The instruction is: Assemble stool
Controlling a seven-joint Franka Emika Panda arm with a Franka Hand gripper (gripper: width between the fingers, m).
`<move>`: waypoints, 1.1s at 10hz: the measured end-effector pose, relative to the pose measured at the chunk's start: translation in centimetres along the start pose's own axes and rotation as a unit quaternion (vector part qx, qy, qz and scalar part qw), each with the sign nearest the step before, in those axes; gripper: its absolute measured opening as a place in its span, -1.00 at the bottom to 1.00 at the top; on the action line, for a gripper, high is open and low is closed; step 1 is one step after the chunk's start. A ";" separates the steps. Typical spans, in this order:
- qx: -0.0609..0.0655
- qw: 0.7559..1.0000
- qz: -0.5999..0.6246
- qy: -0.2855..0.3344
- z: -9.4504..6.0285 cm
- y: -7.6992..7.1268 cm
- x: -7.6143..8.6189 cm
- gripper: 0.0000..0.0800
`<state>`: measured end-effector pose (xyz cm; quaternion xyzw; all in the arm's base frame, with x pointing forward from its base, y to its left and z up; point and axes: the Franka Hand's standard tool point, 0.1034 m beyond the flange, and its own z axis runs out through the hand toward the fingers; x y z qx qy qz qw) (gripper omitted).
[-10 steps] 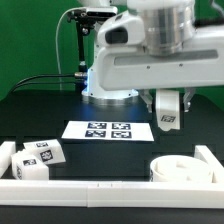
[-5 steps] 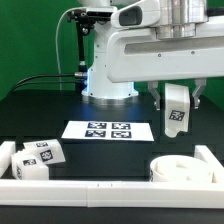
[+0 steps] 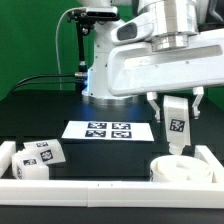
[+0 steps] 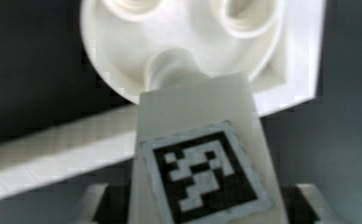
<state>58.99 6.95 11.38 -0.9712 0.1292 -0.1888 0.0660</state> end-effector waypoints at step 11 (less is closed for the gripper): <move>0.016 0.999 0.035 0.021 1.5 0.7 1.3 -0.20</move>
Offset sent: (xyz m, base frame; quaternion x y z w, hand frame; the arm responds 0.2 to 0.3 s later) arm 0.0291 0.0147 0.0050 0.1290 0.0301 0.0943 0.9867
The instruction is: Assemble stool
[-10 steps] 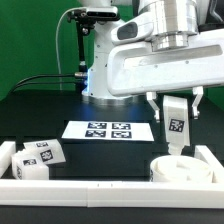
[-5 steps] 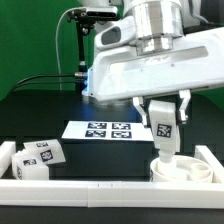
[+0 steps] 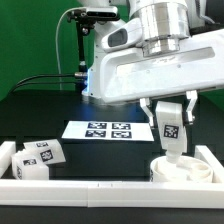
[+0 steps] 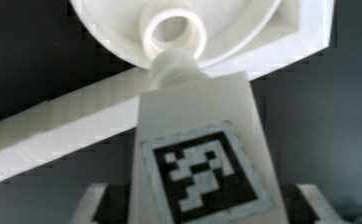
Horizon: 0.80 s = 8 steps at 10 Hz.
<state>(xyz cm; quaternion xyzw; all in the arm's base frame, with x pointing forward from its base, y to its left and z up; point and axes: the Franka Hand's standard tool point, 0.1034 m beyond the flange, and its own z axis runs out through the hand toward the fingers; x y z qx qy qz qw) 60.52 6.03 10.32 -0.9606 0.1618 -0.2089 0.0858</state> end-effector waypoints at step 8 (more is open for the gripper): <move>-0.004 1.000 -0.001 0.000 1.7 0.2 -0.9 -0.20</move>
Offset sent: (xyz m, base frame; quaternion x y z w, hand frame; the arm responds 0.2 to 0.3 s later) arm 0.0039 0.0080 -0.0033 -0.0018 0.0153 0.0109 0.9998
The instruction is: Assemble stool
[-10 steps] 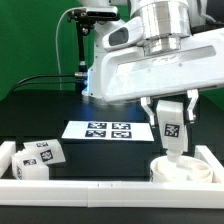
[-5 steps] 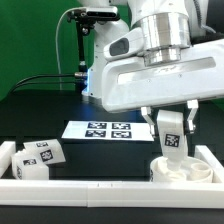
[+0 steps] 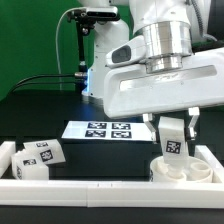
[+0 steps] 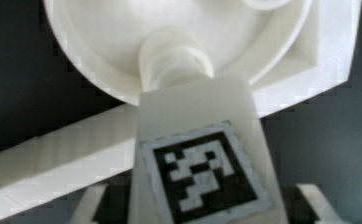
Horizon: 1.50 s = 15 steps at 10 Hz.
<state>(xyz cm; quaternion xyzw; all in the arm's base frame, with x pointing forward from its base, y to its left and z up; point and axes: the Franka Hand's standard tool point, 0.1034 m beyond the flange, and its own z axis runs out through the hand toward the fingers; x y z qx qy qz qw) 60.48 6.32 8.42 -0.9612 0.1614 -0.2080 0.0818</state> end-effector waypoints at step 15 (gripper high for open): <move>-0.010 0.990 0.001 -0.138 -0.8 0.2 -1.7 0.60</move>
Offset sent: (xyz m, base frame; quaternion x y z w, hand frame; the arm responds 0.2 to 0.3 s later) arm -0.0039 0.0030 -0.0141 -0.0037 0.0263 0.0046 0.9996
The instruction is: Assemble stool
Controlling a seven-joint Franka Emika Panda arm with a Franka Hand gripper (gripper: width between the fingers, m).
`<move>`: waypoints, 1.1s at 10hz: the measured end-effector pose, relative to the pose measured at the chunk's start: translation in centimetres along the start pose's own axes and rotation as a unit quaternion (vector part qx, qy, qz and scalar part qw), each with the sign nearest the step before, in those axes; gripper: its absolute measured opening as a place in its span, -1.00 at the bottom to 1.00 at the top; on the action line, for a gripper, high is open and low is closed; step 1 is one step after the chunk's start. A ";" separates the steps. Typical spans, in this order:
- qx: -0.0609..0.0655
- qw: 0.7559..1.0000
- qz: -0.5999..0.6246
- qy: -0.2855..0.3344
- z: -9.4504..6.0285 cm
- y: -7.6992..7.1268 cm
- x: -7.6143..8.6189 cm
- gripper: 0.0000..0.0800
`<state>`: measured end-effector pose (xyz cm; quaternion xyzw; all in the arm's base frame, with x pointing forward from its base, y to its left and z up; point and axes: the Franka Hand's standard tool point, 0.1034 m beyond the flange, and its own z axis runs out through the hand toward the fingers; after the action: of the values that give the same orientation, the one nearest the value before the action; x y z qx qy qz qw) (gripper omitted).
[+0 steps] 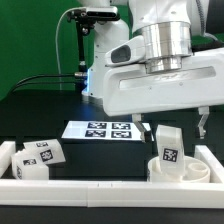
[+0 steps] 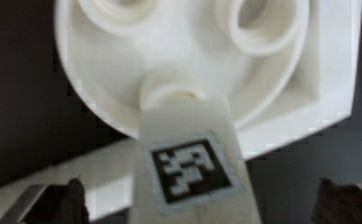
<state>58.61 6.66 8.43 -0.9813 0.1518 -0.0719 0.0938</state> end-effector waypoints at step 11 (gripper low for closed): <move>-0.027 0.935 -0.349 -0.053 -1.7 0.4 2.9 0.62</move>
Offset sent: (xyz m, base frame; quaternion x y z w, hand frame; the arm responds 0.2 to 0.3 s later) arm 0.0000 0.0000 0.0000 0.0000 -0.1938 0.0000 0.9810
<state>60.89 5.08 10.30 -0.9770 -0.2039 -0.0443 0.0442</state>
